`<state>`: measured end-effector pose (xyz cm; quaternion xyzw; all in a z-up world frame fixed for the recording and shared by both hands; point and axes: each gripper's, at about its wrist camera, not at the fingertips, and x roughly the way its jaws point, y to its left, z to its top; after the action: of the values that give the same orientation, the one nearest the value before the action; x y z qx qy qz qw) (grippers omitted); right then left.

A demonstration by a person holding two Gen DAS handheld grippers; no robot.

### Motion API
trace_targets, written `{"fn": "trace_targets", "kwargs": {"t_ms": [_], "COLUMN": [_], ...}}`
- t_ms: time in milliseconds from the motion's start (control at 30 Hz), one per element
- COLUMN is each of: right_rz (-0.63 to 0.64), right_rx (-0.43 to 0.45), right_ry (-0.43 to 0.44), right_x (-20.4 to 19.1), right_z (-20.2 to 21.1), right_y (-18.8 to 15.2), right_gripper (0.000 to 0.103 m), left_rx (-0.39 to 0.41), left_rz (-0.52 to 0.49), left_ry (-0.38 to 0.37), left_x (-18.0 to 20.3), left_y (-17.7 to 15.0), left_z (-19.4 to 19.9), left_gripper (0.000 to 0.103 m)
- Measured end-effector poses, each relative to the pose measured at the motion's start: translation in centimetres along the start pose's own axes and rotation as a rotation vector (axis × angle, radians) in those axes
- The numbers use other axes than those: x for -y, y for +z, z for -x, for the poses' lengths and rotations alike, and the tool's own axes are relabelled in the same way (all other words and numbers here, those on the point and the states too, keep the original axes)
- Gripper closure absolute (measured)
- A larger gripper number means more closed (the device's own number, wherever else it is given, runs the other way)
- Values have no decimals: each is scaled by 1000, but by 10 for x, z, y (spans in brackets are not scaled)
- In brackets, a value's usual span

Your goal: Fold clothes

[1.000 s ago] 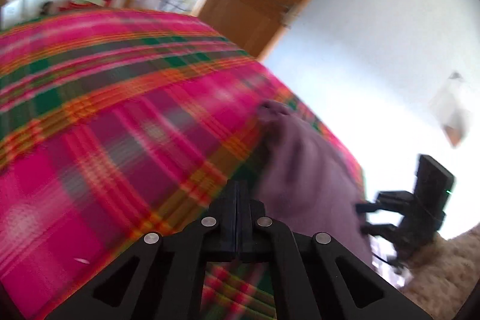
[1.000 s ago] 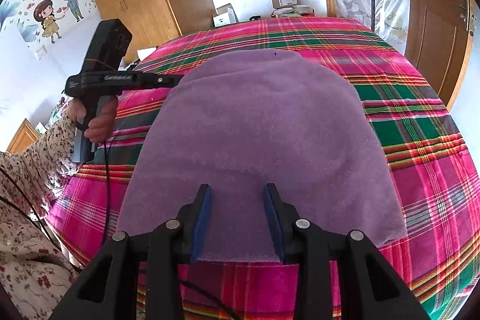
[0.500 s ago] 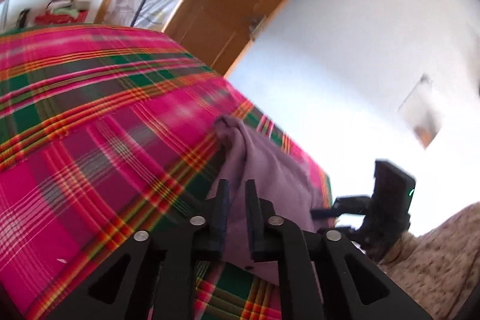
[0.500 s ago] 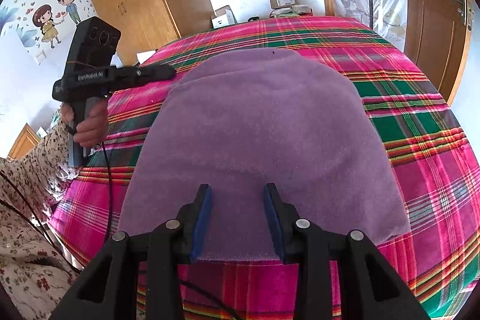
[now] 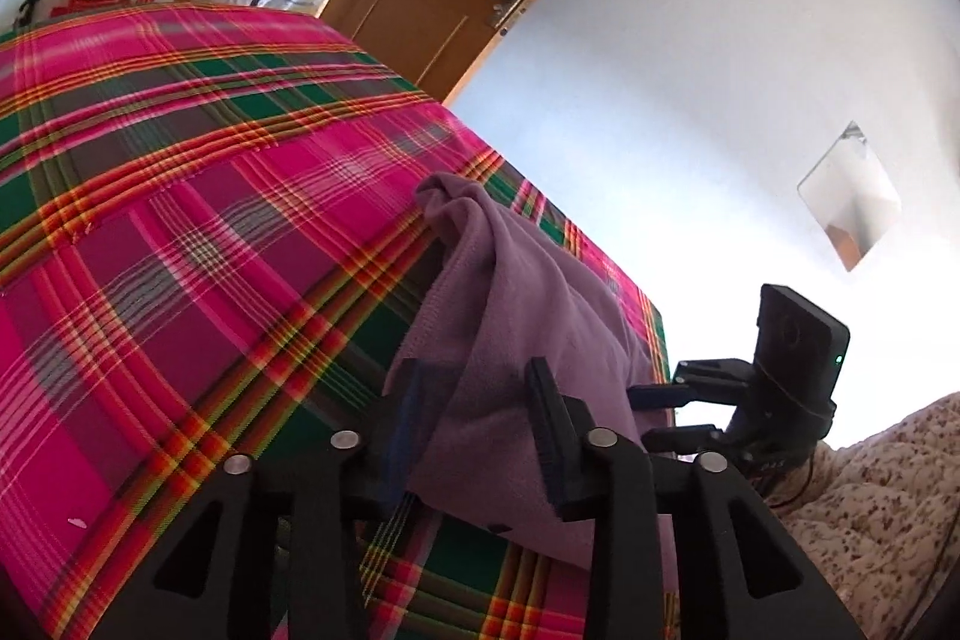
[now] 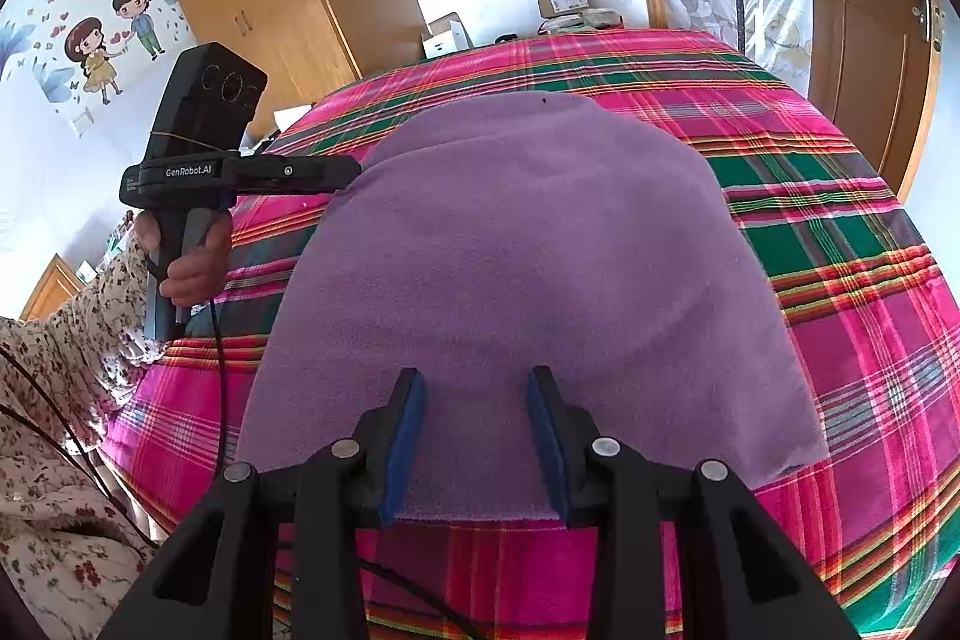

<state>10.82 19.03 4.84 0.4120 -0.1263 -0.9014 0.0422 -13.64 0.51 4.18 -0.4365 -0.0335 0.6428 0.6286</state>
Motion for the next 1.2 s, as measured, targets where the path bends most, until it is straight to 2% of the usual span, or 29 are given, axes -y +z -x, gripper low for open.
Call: {"fn": "trace_targets", "kwargs": {"t_ms": [133, 233, 433, 533, 633, 800, 900, 1133, 1200], "right_rz": [-4, -7, -9, -11, -18, -22, -24, -29, -32], "right_rx": [2, 4, 4, 7, 10, 13, 12, 12, 13], "right_ry": [4, 6, 7, 6, 7, 3, 5, 11, 14], "right_x": [1, 2, 2, 2, 2, 2, 2, 5, 5], "right_z": [0, 0, -2, -1, -1, -1, -2, -2, -2], "right_y": [0, -1, -1, -1, -2, -4, -4, -2, -2], "right_gripper": [67, 67, 67, 67, 67, 67, 67, 67, 66], "left_rx": [14, 16, 26, 23, 14, 5, 3, 43, 40], "left_rz": [16, 0, -152, -199, -148, -49, 1, 41, 67], "left_ry": [-4, 20, 127, 170, 139, 70, 33, 90, 78], "left_x": [-1, 4, 36, 44, 34, 18, 10, 6, 2], "left_y": [1, 0, -6, -8, -2, 4, 7, 12, 12], "left_z": [2, 2, 2, -1, -4, -6, -7, -1, -1], "left_gripper": [69, 75, 75, 83, 88, 89, 95, 98, 98]}}
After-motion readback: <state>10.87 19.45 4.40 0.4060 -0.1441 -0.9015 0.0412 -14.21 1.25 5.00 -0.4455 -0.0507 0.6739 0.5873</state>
